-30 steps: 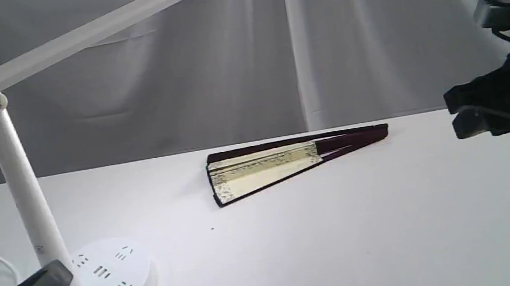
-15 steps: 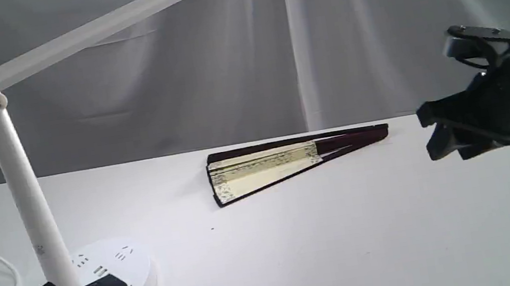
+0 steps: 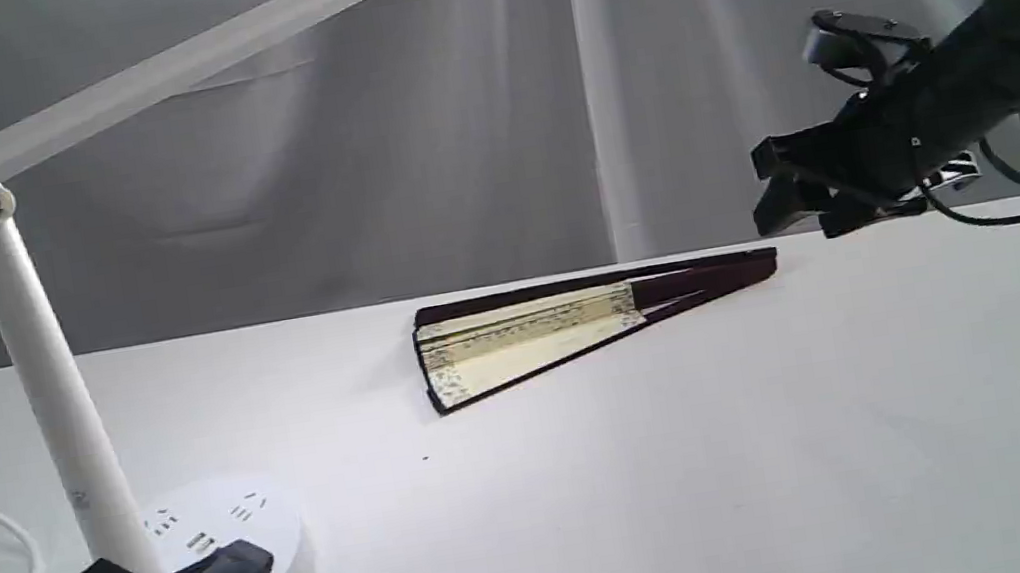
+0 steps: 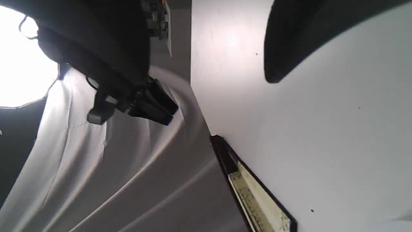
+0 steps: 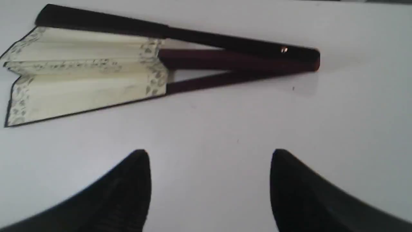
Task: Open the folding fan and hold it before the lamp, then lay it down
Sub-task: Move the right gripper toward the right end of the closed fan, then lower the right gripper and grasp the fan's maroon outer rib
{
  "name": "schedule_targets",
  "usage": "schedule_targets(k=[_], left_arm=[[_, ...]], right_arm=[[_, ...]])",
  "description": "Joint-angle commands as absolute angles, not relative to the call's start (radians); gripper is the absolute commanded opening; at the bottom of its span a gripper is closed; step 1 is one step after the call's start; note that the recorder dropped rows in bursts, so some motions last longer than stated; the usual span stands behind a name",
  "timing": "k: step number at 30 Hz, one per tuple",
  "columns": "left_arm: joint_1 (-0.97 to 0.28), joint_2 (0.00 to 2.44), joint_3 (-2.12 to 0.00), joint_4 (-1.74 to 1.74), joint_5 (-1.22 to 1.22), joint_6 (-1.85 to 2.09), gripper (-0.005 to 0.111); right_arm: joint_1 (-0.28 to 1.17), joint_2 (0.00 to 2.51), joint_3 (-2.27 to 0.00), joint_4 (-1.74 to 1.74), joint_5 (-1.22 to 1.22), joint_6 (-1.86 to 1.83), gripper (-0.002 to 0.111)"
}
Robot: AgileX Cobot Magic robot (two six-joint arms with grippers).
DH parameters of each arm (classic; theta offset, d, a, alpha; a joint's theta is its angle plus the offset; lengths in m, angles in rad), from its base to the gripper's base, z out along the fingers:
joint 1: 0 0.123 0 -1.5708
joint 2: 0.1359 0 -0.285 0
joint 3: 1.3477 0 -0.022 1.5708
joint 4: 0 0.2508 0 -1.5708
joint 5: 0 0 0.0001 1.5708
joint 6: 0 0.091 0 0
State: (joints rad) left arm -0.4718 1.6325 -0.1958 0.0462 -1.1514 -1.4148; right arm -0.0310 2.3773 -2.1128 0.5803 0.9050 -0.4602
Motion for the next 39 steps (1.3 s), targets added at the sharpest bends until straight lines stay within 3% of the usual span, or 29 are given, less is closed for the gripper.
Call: schedule_targets(k=[1,6,19,39], left_arm=[[-0.477,1.633,-0.240,0.080,-1.169,-1.420,0.053],[-0.477,1.633,-0.298,0.126,-1.133,-1.424,0.053],[-0.477,1.633,-0.345,0.130,-0.990,-1.436,0.053],[-0.477,1.633,-0.348,0.158,-0.998,-1.438,0.053]], right_arm=[[-0.018,2.468,-2.215,0.586,0.825,-0.491,0.055],[0.001,2.525,-2.224,0.638,0.612,-0.498,0.055],[0.008,2.667,-2.454,0.530,0.641,-0.404,0.055],[0.131,2.733,-2.452,0.472,0.349,-0.202,0.046]])
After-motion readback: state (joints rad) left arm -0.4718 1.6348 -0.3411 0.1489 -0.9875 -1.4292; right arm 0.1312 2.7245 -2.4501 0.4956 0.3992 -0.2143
